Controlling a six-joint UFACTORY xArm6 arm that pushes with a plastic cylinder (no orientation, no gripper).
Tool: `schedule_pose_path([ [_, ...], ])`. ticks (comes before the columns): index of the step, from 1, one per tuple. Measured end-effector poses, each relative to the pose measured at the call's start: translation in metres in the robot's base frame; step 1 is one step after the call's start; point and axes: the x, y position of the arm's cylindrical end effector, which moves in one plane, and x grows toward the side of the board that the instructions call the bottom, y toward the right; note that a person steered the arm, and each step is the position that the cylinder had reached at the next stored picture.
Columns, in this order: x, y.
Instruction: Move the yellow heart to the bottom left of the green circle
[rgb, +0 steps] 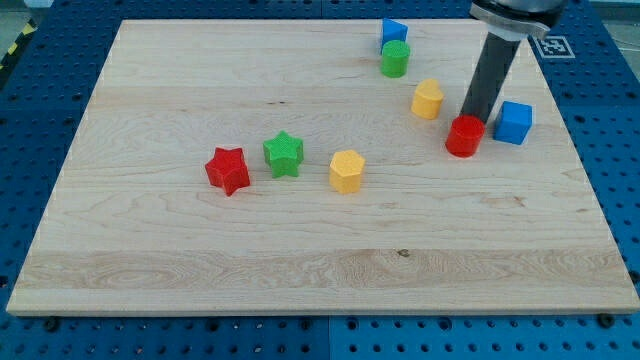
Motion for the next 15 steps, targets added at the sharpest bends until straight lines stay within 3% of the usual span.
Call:
schedule_pose_path([
  [2, -0.003, 0.0],
  [4, -0.071, -0.001],
  [5, -0.083, -0.018],
  [7, -0.063, -0.039],
  [10, -0.055, 0.005],
  [12, -0.026, -0.019],
  [15, -0.018, -0.044],
])
